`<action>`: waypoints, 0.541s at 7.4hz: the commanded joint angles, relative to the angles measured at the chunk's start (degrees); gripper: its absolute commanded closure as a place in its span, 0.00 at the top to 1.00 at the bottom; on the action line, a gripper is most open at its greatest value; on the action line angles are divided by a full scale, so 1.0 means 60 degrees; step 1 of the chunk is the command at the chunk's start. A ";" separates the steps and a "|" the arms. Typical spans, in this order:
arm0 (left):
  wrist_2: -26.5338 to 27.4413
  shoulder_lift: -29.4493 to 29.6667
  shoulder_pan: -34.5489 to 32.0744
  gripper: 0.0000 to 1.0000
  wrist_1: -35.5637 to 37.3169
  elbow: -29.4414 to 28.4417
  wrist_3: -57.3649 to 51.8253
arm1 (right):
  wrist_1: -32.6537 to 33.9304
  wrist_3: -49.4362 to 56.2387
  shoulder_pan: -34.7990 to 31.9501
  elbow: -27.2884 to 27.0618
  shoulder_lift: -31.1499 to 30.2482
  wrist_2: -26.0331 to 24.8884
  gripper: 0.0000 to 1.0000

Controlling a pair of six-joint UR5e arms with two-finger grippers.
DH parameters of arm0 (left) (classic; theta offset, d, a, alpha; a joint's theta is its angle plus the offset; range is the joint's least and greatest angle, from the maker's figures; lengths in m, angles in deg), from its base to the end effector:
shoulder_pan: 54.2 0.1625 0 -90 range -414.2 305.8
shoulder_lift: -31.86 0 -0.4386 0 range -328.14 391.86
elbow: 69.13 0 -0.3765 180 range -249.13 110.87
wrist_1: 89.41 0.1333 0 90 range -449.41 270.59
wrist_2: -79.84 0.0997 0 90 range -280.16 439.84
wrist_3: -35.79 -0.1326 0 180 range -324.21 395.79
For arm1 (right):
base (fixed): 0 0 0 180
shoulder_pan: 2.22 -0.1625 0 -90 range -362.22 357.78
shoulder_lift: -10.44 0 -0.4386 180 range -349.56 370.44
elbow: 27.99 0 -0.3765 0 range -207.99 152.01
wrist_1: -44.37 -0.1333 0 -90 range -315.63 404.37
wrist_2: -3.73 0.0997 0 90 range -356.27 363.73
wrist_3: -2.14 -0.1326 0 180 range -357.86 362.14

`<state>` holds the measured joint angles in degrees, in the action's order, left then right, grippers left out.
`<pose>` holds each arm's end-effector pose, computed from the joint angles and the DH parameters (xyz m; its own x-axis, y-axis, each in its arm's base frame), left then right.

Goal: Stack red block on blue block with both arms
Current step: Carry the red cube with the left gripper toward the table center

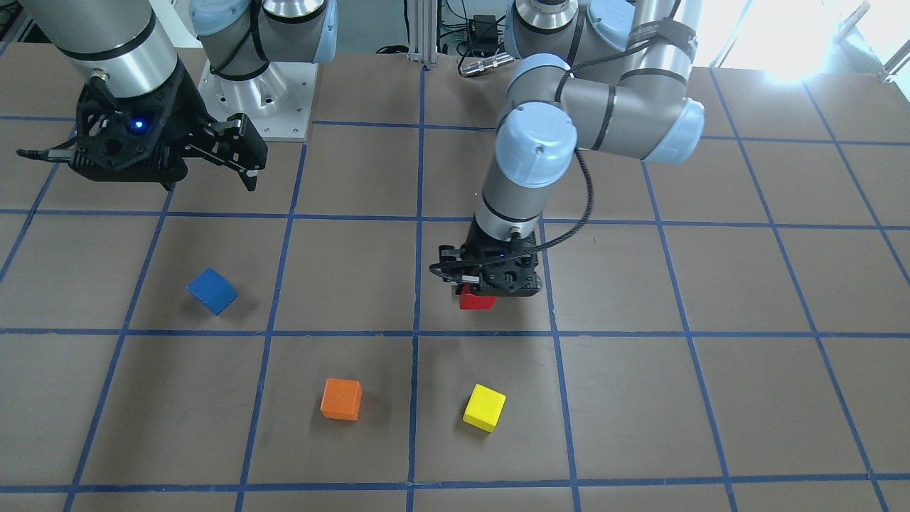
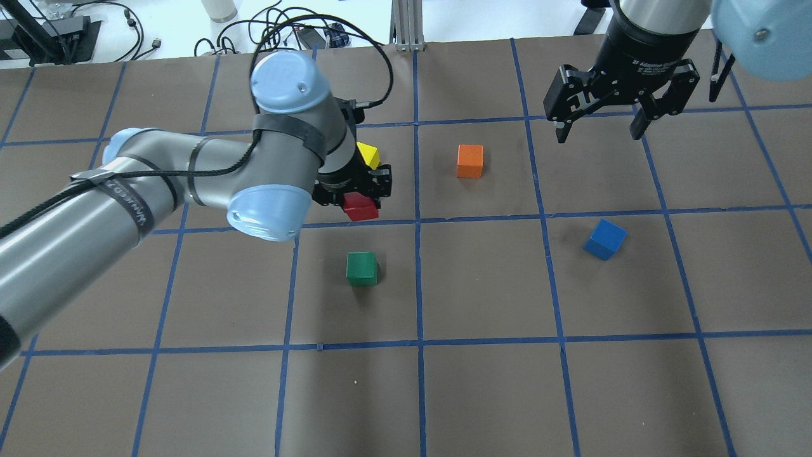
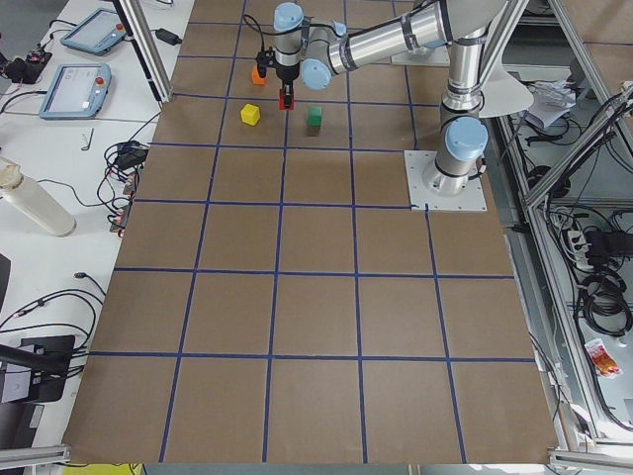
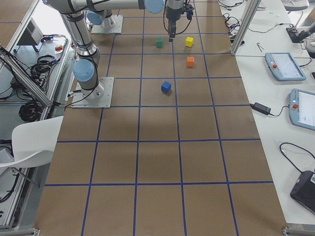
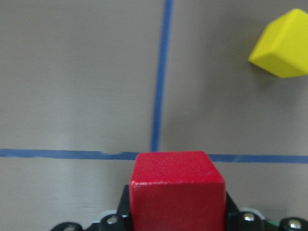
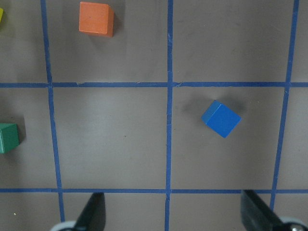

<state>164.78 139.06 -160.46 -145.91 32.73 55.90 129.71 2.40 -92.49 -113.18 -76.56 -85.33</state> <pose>-0.2984 -0.5051 0.2746 -0.9921 -0.0610 0.1092 -0.0660 0.9969 -0.0425 0.1378 -0.4916 0.4750 -0.9998 -0.0084 -0.0166 -0.0092 0.9987 0.0496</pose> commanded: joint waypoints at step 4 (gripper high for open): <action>0.0068 0.2008 -0.2078 0.11 0.0246 -0.1186 0.2008 | 0.0000 0.0000 0.0000 0.0004 -0.0002 -0.0010 1.00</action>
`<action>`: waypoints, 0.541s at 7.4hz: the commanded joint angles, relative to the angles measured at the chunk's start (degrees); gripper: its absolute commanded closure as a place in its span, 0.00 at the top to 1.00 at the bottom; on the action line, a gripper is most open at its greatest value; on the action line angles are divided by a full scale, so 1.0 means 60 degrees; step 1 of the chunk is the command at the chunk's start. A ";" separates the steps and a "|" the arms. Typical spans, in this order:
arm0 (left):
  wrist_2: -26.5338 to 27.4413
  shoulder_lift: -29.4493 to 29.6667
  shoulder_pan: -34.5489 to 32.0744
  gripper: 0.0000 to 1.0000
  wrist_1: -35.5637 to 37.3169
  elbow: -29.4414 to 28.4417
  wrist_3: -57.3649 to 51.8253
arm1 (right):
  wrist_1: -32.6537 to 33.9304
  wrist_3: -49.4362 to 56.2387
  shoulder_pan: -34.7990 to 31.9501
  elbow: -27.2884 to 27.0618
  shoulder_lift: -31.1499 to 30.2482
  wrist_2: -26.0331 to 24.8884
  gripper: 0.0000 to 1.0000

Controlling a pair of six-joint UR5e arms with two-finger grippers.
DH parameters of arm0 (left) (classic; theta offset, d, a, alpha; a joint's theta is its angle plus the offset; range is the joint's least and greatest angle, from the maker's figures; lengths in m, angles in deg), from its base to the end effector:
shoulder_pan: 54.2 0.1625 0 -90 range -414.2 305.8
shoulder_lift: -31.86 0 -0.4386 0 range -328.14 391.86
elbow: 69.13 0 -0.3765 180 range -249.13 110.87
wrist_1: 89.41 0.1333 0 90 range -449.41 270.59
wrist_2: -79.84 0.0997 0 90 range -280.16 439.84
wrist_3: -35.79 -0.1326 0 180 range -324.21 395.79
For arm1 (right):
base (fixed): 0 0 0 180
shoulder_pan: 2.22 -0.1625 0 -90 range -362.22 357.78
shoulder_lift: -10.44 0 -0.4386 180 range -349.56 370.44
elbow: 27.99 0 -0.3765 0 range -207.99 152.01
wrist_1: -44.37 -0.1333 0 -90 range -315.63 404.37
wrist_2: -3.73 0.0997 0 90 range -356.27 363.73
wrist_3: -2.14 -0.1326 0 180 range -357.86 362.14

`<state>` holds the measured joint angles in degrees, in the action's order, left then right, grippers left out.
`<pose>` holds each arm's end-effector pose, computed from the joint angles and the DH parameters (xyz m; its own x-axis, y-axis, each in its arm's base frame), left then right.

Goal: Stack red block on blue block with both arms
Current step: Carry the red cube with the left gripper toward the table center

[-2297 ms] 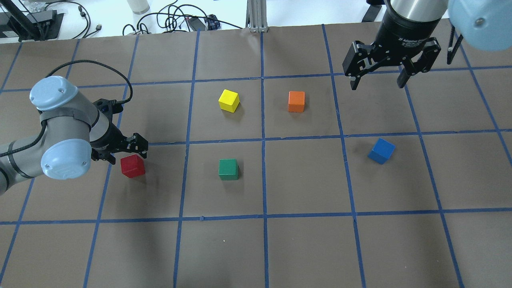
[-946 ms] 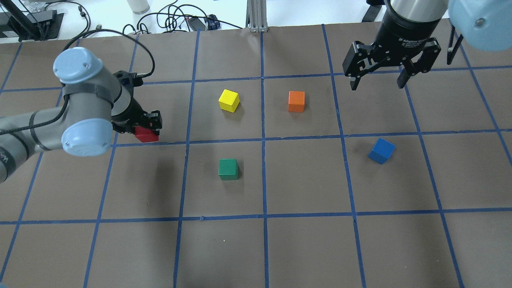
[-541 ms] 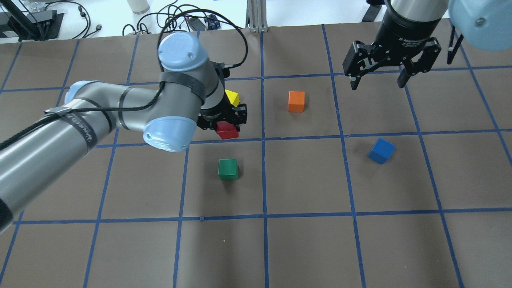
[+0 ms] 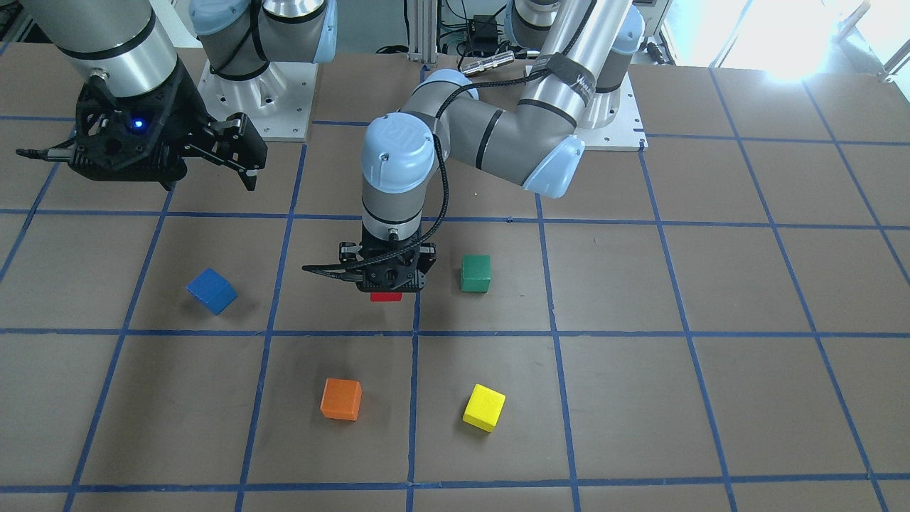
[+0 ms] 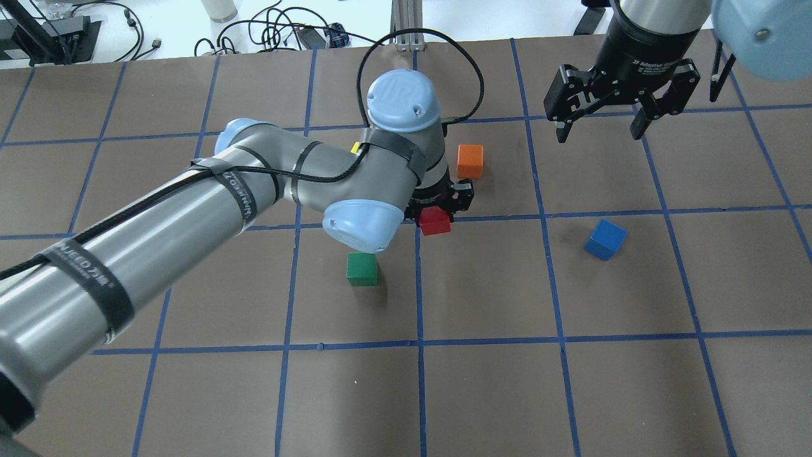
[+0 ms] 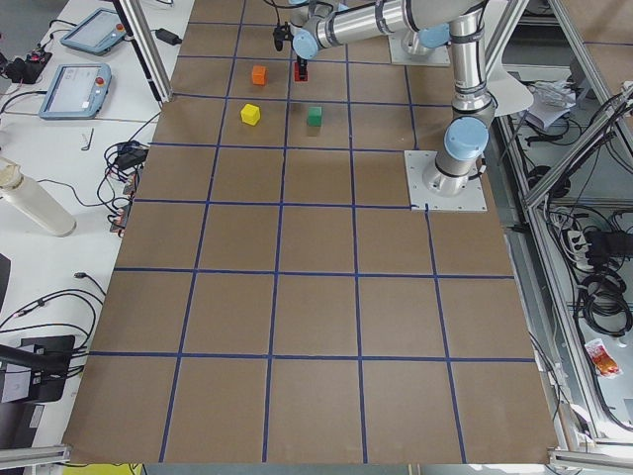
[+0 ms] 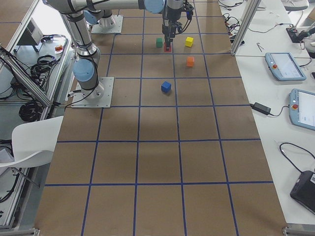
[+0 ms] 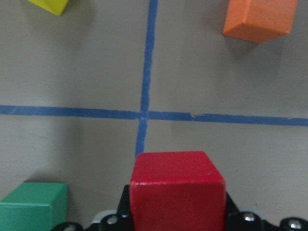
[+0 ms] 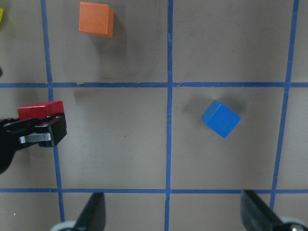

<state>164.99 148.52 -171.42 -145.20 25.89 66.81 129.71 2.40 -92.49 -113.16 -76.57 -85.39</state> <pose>-0.4133 -0.4876 0.2291 -0.9934 -0.0644 0.0951 -0.0641 0.9979 0.0057 0.1377 -0.4916 0.4753 -0.9998 -0.0085 -0.0156 -0.0092 0.9987 0.0491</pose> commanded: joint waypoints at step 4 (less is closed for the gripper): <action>0.0076 0.0526 -0.0327 1.00 0.0451 -0.0060 0.0075 | 0.0000 0.0000 0.0000 0.0000 0.0000 -0.0001 1.00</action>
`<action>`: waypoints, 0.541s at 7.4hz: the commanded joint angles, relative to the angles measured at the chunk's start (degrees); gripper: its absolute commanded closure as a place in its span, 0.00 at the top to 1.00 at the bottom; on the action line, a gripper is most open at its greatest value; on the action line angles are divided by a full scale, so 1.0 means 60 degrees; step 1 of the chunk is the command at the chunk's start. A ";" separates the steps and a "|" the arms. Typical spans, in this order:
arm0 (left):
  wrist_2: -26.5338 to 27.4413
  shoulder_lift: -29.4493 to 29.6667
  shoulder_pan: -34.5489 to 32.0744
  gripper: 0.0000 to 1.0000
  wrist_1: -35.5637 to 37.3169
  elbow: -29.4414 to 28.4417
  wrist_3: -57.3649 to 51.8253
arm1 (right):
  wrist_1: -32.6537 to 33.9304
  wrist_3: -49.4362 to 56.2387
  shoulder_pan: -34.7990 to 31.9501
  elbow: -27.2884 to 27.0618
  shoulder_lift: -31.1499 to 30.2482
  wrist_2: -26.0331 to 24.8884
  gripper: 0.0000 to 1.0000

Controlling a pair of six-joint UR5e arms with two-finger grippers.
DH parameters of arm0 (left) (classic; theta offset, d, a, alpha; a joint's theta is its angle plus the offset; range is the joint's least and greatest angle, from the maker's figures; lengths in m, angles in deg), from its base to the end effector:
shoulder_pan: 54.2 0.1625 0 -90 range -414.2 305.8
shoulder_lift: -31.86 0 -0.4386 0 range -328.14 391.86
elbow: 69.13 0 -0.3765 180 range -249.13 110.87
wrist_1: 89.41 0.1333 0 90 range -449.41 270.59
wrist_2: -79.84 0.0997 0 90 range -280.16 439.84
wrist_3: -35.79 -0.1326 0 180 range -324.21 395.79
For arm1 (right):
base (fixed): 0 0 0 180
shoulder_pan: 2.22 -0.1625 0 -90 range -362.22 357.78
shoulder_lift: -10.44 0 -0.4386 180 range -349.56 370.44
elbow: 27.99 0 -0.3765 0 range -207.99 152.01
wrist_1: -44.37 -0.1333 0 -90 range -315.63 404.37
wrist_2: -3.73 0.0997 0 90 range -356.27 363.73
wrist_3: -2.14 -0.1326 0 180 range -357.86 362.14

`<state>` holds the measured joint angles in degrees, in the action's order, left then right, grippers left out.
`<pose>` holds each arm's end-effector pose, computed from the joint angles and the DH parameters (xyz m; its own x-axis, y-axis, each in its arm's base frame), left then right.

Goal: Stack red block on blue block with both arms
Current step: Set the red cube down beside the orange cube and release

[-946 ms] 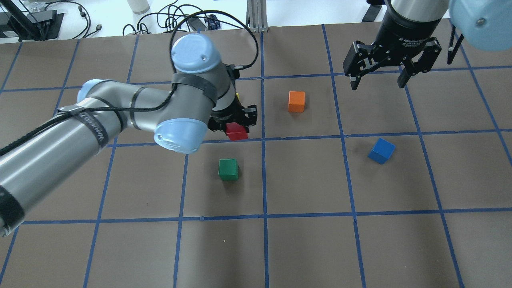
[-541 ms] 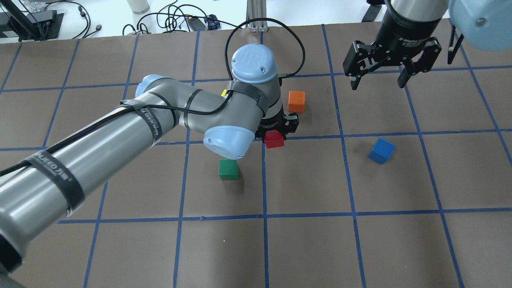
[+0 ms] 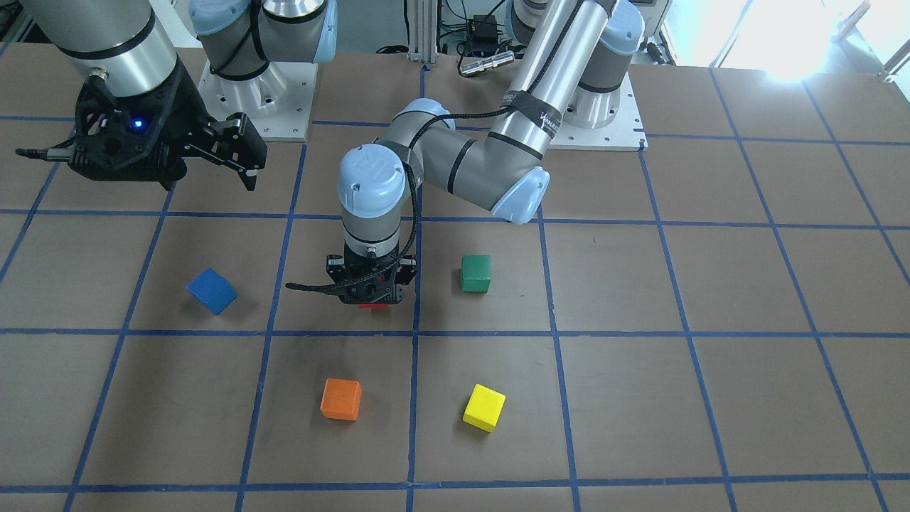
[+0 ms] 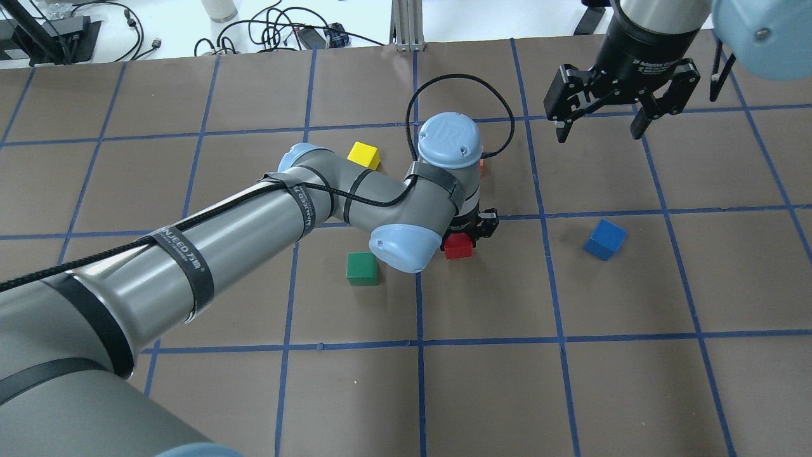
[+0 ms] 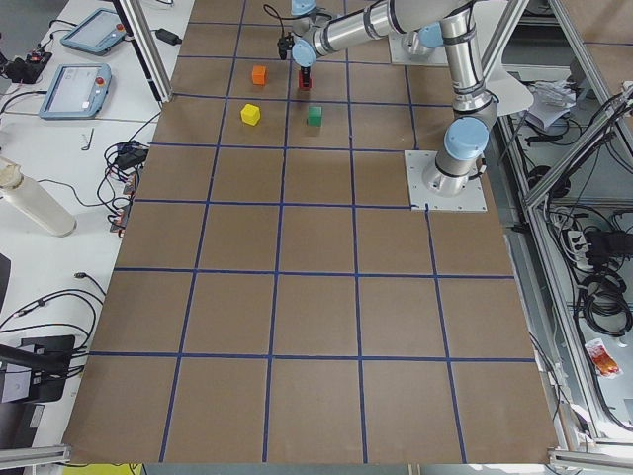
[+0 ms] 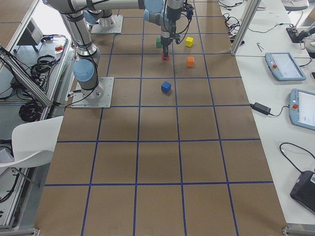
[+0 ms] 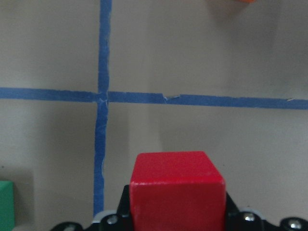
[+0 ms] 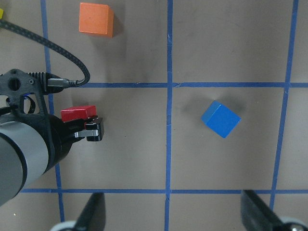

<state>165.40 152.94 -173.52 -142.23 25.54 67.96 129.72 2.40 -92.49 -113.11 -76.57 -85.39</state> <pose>-0.4361 -0.4833 0.1885 -0.9957 -0.0494 0.0788 -0.0480 0.9986 0.0201 0.1377 -0.4917 0.4757 -0.9998 -0.0085 -0.0156 -0.0092 0.9988 0.0481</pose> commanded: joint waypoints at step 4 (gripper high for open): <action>-0.0021 -0.1659 0.1745 1.00 -0.1091 0.0042 -0.0771 | 0.0000 -0.0029 0.0000 -0.0022 0.0014 0.0044 1.00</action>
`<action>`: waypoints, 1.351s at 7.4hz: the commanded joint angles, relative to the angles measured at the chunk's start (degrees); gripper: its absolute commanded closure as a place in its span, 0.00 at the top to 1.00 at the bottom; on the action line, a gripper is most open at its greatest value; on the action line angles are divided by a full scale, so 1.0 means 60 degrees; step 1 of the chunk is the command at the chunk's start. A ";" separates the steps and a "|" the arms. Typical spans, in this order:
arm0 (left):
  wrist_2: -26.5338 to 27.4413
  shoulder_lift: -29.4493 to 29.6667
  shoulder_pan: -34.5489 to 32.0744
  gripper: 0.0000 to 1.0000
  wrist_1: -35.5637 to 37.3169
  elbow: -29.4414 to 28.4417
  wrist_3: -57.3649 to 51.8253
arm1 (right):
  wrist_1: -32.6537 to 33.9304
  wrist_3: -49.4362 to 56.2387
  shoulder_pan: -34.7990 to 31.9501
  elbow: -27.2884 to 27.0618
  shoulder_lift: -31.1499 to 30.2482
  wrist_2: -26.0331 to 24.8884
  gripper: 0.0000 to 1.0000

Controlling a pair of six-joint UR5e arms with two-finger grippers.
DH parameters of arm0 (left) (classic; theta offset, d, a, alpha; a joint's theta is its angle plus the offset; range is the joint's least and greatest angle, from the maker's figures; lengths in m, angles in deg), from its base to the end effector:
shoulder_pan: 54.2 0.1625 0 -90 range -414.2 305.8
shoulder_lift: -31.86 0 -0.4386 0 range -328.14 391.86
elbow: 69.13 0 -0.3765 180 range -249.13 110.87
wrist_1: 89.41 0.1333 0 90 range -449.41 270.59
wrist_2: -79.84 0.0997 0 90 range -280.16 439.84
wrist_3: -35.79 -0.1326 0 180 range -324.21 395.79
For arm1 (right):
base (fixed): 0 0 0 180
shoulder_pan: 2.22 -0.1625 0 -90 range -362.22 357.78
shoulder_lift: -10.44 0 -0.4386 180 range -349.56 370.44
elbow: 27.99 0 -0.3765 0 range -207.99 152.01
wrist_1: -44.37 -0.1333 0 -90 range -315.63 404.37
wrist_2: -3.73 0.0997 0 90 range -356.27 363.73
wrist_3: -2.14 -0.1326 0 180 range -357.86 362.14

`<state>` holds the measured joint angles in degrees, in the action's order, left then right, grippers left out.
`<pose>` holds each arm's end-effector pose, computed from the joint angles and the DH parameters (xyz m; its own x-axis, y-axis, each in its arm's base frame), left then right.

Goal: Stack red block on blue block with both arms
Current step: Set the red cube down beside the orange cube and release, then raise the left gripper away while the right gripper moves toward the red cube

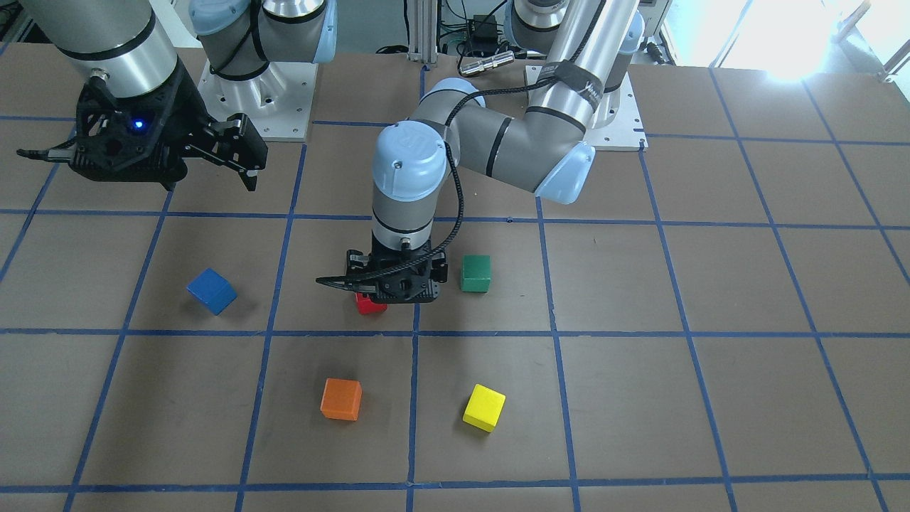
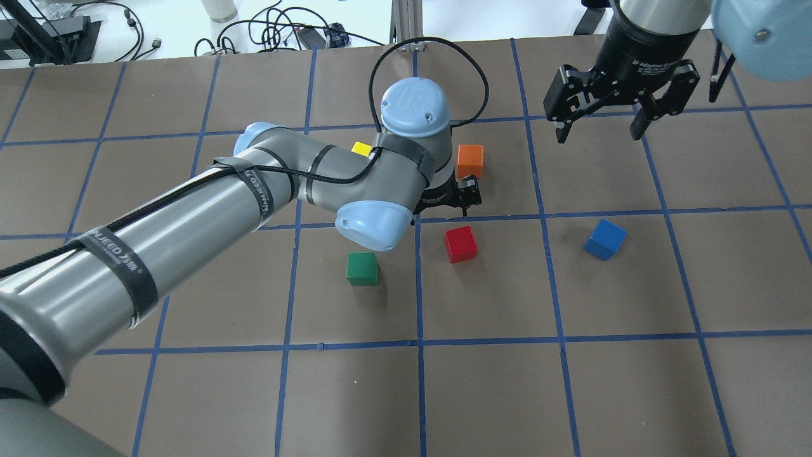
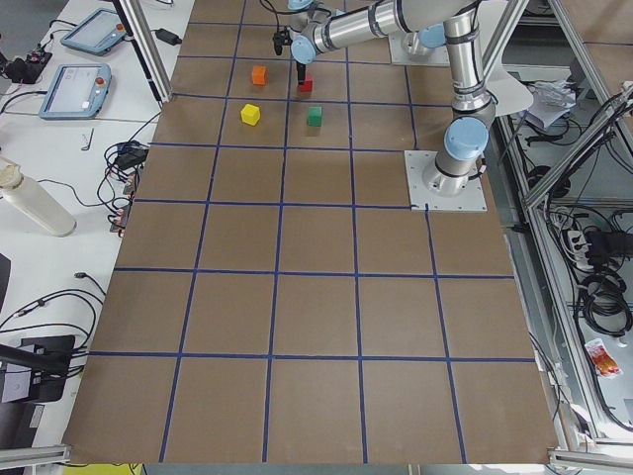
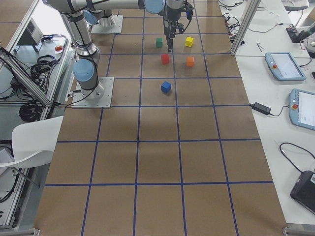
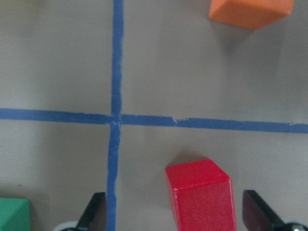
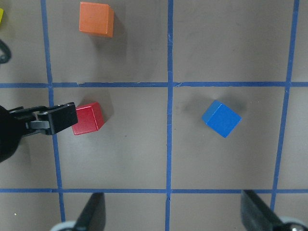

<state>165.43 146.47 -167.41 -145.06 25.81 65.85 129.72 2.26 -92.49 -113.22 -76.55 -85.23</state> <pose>-0.3765 -0.5138 0.2522 -0.9876 -0.1135 0.1082 -0.1178 0.9924 -0.0340 0.1380 -0.4916 0.4746 -0.9998 -0.0059 -0.0182 -0.0068 0.9987 0.0504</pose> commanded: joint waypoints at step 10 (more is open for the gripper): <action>0.0310 -0.4175 0.4032 1.00 -0.4787 -0.0384 -0.3180 | 0.2369 -0.1849 -0.1669 -0.1321 0.1049 0.0162 1.00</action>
<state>167.34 121.49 -141.78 -173.81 23.14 46.06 141.25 -6.99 -101.04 -120.83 -72.30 -84.96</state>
